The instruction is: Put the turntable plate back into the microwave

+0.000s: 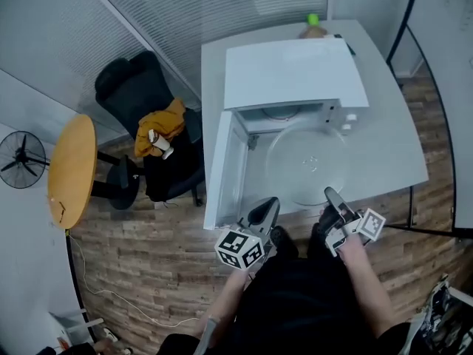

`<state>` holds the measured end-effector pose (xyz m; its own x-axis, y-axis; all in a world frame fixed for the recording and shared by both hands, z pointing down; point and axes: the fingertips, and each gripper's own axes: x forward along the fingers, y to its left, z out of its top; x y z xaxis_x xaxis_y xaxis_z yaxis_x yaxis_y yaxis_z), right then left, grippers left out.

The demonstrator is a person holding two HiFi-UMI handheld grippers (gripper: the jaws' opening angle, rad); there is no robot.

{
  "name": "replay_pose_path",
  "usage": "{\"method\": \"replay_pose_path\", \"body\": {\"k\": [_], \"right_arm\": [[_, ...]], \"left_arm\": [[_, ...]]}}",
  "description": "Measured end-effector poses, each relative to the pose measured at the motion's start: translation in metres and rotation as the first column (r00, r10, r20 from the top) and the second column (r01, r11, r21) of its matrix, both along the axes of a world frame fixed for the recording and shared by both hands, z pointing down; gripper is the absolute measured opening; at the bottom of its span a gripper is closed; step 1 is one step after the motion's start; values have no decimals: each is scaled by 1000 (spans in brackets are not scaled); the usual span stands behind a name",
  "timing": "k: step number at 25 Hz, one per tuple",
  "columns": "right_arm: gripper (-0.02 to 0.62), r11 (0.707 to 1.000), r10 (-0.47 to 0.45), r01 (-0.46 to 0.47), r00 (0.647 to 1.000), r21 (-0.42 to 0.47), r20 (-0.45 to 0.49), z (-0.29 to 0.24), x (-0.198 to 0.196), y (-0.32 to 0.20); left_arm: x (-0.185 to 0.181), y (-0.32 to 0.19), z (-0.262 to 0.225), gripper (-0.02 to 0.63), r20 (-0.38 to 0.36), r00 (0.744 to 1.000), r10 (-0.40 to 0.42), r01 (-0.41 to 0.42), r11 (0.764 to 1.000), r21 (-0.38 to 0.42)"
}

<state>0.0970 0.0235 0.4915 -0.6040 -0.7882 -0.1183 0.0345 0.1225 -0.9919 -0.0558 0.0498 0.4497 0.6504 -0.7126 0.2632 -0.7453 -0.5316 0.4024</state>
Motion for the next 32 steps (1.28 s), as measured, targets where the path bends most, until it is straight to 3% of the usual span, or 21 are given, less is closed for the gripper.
{"method": "replay_pose_path", "body": {"k": [9,23,32], "right_arm": [[40,998,62,-62,998,-8,-28,10,-33,-18],[43,1000,26,-26,1000,-7,6,38,-52,-70],[43,999,-29,30,999,-13,19,54,-62,-112]], "left_arm": [[-12,-25,-2,-3,-2,997,79,-79,997,0],[-4,-58,-3,-3,-23,998,64,-65,997,-31],[-4,-87,-1,-3,-10,1000,-14,14,999,-48]]}}
